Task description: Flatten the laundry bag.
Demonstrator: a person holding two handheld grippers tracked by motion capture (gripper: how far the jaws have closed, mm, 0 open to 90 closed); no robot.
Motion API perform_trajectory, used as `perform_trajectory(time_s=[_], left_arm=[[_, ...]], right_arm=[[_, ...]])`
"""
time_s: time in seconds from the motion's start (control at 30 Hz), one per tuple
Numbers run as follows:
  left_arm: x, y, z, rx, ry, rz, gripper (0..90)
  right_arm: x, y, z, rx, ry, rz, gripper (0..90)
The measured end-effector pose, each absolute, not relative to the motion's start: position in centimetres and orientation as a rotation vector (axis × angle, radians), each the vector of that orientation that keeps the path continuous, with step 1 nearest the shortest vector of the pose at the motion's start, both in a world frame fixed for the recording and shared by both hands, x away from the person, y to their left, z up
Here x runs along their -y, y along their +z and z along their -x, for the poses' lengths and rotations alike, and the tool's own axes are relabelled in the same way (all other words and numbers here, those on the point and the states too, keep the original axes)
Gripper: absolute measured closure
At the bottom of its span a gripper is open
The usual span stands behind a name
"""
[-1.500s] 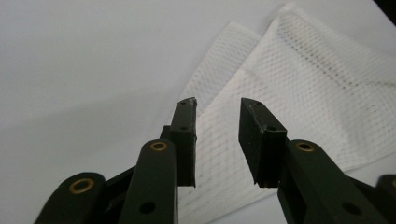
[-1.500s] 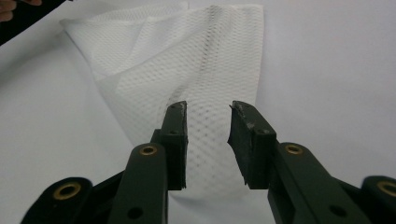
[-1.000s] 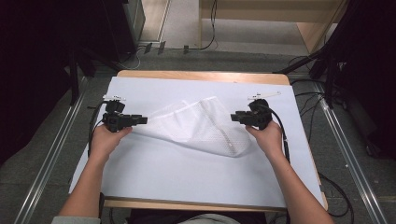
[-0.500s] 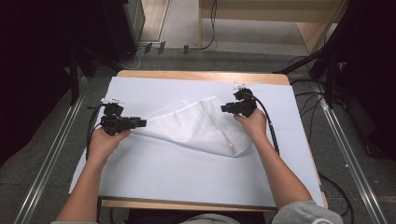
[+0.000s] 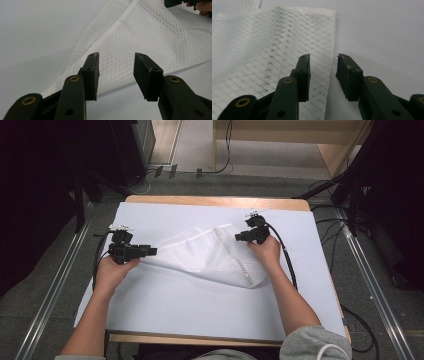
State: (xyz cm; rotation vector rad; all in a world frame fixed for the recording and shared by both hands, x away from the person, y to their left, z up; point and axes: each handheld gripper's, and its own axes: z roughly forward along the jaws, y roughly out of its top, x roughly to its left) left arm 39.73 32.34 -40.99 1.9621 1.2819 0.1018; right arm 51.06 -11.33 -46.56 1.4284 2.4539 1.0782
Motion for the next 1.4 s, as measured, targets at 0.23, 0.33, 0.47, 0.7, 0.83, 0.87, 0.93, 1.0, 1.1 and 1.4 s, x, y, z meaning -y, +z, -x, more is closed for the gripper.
perform_trajectory(time_s=[0.23, 0.33, 0.47, 0.7, 0.83, 0.87, 0.93, 1.0, 1.1, 1.4], left_arm=[[-32.4, -41.0, -39.7, -1.287, 0.109, -1.952, 56.9], [-32.4, -41.0, -39.8, -1.29, 0.108, -1.954, 56.9], [-32.6, -41.0, -39.8, -1.291, 0.106, -1.954, 56.8], [-33.0, -40.9, -39.8, -1.298, 0.112, -1.94, 56.9], [-32.9, -40.8, -39.7, -1.298, 0.117, -1.941, 56.9], [-32.9, -40.8, -39.7, -1.297, 0.117, -1.94, 56.9], [-32.8, -40.8, -39.7, -1.296, 0.117, -1.939, 56.9], [-32.8, -40.8, -39.8, -1.295, 0.119, -1.94, 56.9], [-32.8, -40.7, -39.8, -1.295, 0.12, -1.936, 56.9], [-32.4, -40.6, -40.1, -1.282, 0.123, -1.941, 56.9]], right_arm=[[11.0, -46.5, -50.8, -2.451, 1.027, -1.406, 83.3], [11.0, -46.6, -50.7, -2.452, 1.028, -1.42, 90.0], [11.1, -46.5, -50.8, -2.463, 1.036, -1.443, 90.0], [11.7, -43.4, -49.5, -2.454, 1.165, -1.381, 90.0], [11.6, -41.6, -48.1, -2.471, 1.206, -1.293, 90.0], [11.4, -41.2, -47.6, -2.481, 1.216, -1.269, 90.0], [11.2, -40.4, -46.7, -2.492, 1.237, -1.222, 90.0], [10.9, -39.7, -45.6, -2.498, 1.262, -1.176, 90.0], [10.5, -38.9, -44.0, -2.507, 1.312, -1.134, 90.0], [9.1, -39.0, -39.5, -2.585, 1.37, -1.014, 90.0]])
